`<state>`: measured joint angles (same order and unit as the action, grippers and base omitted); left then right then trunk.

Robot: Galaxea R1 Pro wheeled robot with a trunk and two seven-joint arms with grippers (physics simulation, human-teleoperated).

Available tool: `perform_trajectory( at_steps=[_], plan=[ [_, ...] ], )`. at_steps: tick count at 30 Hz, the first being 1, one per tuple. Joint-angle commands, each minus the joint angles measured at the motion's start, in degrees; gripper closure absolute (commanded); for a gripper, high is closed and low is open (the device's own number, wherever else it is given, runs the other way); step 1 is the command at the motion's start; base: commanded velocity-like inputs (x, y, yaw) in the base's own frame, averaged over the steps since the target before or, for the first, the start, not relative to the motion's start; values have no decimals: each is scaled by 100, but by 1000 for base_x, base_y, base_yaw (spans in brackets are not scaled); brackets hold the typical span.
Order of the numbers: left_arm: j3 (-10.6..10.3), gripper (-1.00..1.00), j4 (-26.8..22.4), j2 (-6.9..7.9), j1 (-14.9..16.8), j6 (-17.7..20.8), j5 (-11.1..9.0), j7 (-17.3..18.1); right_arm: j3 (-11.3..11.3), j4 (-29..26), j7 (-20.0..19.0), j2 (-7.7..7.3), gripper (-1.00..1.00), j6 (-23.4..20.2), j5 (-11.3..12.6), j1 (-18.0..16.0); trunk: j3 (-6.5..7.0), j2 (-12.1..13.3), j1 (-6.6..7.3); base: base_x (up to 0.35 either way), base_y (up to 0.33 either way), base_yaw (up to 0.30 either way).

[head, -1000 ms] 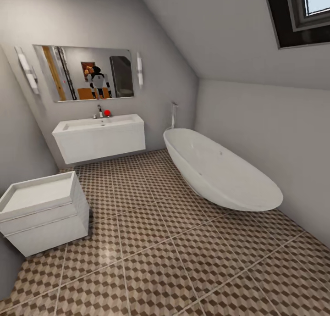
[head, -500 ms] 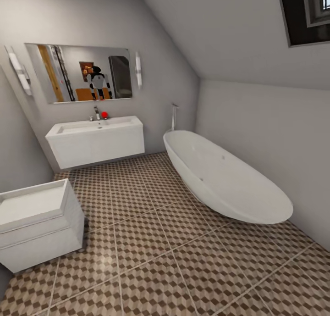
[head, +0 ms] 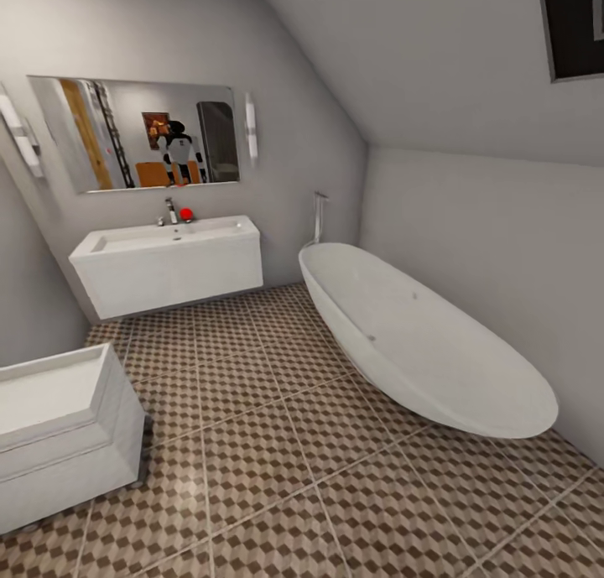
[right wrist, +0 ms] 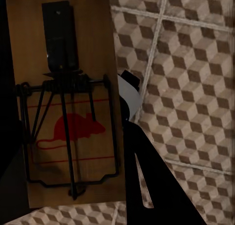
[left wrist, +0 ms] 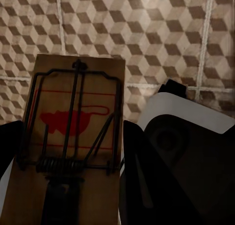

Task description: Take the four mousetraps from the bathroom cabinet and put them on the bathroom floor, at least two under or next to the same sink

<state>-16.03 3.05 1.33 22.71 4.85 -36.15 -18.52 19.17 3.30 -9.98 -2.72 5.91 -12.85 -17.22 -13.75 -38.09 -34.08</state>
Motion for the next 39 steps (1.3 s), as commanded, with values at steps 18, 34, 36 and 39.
perform_trajectory(
  at_steps=[18, 34, 36, 39],
  plan=[
    [-49, 100, 3, -1, 6, 37, -6, -11, -10, 21, -4, 0, 100, 42, -39, -10, -8, -6, -5, 320, 0, 0],
    [-49, 100, 3, -1, 6, 35, -6, -11, -10, 21, -4, 0, 100, 42, -28, -10, -8, -6, -5, 298, 0, 0],
    [-49, 100, 3, 1, 6, 34, -6, -11, -10, 21, -4, 0, 100, 42, -26, -10, -10, -6, -5, 286, 0, 0],
    [-49, 100, 3, 0, 6, 34, -8, -11, -10, 21, -4, 0, 100, 42, -25, -10, -16, -6, -5, 286, 0, 0]
  ],
)
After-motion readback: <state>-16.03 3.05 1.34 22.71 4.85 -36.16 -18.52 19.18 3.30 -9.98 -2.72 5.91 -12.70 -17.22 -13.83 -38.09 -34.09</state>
